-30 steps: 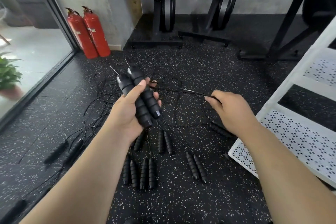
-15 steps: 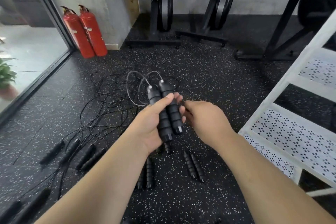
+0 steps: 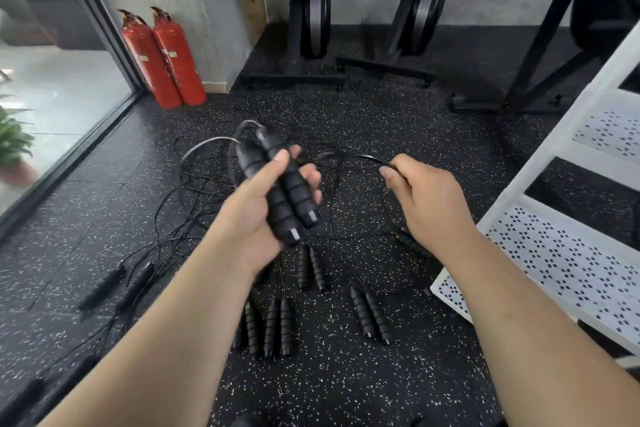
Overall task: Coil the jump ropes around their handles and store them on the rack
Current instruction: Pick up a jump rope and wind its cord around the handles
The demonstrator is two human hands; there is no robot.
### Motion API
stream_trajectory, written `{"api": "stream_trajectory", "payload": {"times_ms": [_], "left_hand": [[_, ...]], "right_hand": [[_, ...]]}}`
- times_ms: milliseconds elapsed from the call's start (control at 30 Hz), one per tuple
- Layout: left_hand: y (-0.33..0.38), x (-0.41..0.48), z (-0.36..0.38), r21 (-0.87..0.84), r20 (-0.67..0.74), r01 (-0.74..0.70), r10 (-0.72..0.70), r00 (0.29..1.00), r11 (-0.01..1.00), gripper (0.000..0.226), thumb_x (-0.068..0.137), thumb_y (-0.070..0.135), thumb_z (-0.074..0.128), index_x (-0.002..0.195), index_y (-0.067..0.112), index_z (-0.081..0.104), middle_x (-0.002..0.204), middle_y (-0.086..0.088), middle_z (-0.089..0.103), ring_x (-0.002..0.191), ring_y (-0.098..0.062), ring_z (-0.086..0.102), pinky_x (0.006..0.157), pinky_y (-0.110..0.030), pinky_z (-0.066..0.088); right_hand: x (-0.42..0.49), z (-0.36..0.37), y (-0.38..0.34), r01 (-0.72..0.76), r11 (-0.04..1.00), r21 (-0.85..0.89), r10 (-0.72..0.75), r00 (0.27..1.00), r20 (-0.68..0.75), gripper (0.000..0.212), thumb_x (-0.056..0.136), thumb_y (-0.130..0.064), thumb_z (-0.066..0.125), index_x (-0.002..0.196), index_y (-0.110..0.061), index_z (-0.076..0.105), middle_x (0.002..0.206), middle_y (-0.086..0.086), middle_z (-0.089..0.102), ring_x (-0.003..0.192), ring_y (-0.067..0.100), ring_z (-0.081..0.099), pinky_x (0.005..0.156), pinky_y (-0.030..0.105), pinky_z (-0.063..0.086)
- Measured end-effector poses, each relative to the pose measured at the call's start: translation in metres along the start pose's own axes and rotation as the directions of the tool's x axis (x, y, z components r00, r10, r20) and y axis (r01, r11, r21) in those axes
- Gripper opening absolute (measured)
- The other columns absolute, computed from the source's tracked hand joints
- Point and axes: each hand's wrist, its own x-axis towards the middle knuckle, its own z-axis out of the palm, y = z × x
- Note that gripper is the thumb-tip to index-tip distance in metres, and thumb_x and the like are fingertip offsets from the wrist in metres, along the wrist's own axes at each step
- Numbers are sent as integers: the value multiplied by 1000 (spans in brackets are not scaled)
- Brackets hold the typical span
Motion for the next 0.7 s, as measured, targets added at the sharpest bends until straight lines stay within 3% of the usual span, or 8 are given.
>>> {"api": "stream_trajectory", "payload": {"times_ms": [167,267,367,467,533,633,700], "left_hand": [[-30,-9,18,21,107,154,-156,982,988,49,102,24,68,149,16,56,143,-21,66,96,-23,74,92,-41,61],[-31,-8,22,-61,154,145,-134,979,988,43,104,28,63,146,19,59,144,-24,64,92,-19,74,93,-39,60],[-26,-4,21,-55,142,121,-112,983,991,40,105,29,61,144,22,63,142,-26,64,93,-20,74,93,-39,61],[-26,-3,22,-41,95,106,-101,990,994,40,102,27,64,142,22,65,138,-25,68,94,-22,75,92,-40,62],[-28,-3,23,-9,91,92,-90,992,996,41,101,27,65,141,21,64,136,-23,69,94,-21,75,92,-40,62],[-33,-6,26,22,191,102,-105,976,994,42,103,27,65,144,18,63,132,-14,71,96,-22,72,94,-42,60],[-35,-8,28,37,244,96,-103,964,995,42,103,27,66,144,17,64,125,-7,71,97,-21,70,93,-41,60]], "right_hand": [[-5,10,-27,39,998,-44,-38,999,22,38,112,-47,42,88,-18,46,64,-5,49,57,25,49,52,41,37],[-7,13,-26,-75,985,-153,74,997,-13,36,113,-47,41,87,-21,39,60,-10,37,56,30,42,52,39,30],[-8,10,-22,-197,952,-235,178,979,-97,35,113,-46,39,88,-21,40,60,-7,38,56,31,42,53,37,31],[-5,4,-22,-302,934,-193,275,949,-156,38,114,-45,38,88,-18,44,59,-4,39,54,29,41,53,38,30],[-3,0,-26,-273,949,-158,247,955,-165,40,113,-46,39,86,-17,45,58,-4,40,50,25,40,53,37,29],[-6,0,-40,-133,974,-183,132,991,-19,31,111,-44,44,92,-22,51,61,-6,45,56,32,49,53,37,34],[-11,0,-53,-73,977,-201,104,984,148,11,103,-30,51,112,-29,57,73,-5,55,69,35,58,60,39,45]]}}
